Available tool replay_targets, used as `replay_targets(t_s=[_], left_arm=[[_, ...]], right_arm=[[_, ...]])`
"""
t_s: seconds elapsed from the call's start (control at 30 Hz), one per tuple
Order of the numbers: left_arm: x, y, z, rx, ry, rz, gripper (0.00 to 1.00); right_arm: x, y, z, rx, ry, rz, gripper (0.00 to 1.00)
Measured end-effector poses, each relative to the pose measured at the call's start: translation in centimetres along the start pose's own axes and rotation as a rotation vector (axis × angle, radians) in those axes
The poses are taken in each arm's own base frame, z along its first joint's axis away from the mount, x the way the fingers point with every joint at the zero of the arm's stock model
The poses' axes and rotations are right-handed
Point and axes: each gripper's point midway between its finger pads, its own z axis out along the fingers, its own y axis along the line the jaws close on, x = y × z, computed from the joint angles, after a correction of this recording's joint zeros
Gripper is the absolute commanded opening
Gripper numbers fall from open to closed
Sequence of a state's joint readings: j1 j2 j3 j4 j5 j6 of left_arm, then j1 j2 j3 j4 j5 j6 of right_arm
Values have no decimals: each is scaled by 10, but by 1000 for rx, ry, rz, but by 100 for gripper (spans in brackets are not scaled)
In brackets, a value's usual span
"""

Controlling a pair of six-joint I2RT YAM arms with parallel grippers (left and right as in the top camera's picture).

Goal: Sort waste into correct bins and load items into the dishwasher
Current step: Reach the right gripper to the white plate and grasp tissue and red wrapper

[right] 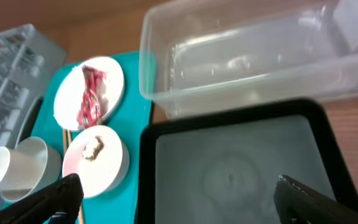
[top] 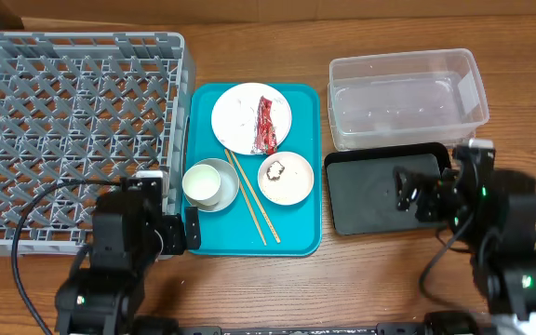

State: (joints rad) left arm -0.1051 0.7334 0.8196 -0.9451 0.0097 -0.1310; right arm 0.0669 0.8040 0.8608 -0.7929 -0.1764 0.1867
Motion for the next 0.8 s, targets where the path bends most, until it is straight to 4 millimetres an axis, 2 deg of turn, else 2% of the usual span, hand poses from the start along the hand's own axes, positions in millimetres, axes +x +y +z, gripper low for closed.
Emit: replay_targets(t_s=[0.2, 0.47, 0.63, 0.8], left_arm=[[1, -2, 0, 6, 45, -1, 100], [6, -2, 0, 9, 67, -2, 100], [15, 3, 2, -9, 120, -17, 100], [16, 23, -2, -69, 174, -94, 100]], right_arm=[[-3, -1, 14, 36, 151, 30, 100], [-6, 10, 27, -26, 196, 41, 100], [-8, 25, 33, -57, 251, 21, 100], [-23, 50, 49, -85, 317, -17, 100]])
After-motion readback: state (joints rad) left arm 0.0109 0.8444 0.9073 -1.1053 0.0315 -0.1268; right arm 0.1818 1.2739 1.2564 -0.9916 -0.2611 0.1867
